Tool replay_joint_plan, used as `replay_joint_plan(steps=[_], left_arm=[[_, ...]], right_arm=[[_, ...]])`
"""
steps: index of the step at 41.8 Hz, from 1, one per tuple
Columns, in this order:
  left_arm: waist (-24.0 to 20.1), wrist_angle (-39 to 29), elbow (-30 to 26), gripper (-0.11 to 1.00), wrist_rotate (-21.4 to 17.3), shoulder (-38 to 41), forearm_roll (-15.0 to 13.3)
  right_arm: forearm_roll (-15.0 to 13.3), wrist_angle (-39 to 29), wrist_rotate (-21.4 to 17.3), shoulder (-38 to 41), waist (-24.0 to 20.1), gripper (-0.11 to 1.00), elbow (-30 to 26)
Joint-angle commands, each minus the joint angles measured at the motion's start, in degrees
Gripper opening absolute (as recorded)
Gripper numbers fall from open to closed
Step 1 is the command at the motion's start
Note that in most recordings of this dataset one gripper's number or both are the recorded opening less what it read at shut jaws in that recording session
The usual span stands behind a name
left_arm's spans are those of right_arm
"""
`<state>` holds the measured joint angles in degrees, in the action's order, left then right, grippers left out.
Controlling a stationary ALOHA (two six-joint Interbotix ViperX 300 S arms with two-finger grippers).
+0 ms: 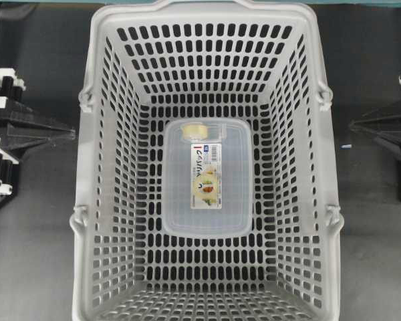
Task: Pick up the cellophane tape from the shopping basket with the left arm.
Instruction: 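Move the left gripper over the basket toward the tape roll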
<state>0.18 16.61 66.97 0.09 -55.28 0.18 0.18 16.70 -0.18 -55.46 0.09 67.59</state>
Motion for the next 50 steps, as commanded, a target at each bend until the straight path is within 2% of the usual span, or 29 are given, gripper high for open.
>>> replay_joint_plan(steps=[1, 5, 12, 24, 34, 41, 45, 50], left_arm=[[0.09, -3.43, -4.57, 0.06, 1.58, 2.37, 2.29], [0.18, -10.11, -9.23, 0.0, 3.08, 5.54, 2.29], [0.53, -23.82, -19.07, 0.0, 3.43, 12.74, 2.29], [1.05, -42.8, -34.98, 0.0, 3.25, 25.84, 2.29], [1.41, -53.53, -45.09, 0.0, 3.08, 36.04, 2.37], [1.85, -57.22, -50.71, 0.0, 2.9, 41.48, 2.37], [1.85, -58.01, -52.82, 0.0, 2.46, 43.95, 2.37], [2.46, -58.45, -54.93, 0.0, 1.76, 46.58, 2.37]], right_arm=[[0.18, 0.18, 0.0, 0.7, 0.09, 0.01, -1.05], [0.26, -1.76, -0.18, 0.62, 0.09, 0.0, -1.05], [0.18, -7.12, -0.18, 0.26, -0.35, -0.01, -1.93], [0.26, -10.55, -0.09, -0.35, -0.44, -0.01, -2.11], [0.26, -11.51, -0.18, -0.35, -0.26, 0.0, -2.02], [0.26, -11.43, -0.18, -0.44, -0.26, 0.01, -2.02], [0.26, -11.43, -0.18, -0.53, -0.26, 0.09, -2.02], [0.18, -11.25, -0.18, -0.62, -0.26, 0.37, -1.93]])
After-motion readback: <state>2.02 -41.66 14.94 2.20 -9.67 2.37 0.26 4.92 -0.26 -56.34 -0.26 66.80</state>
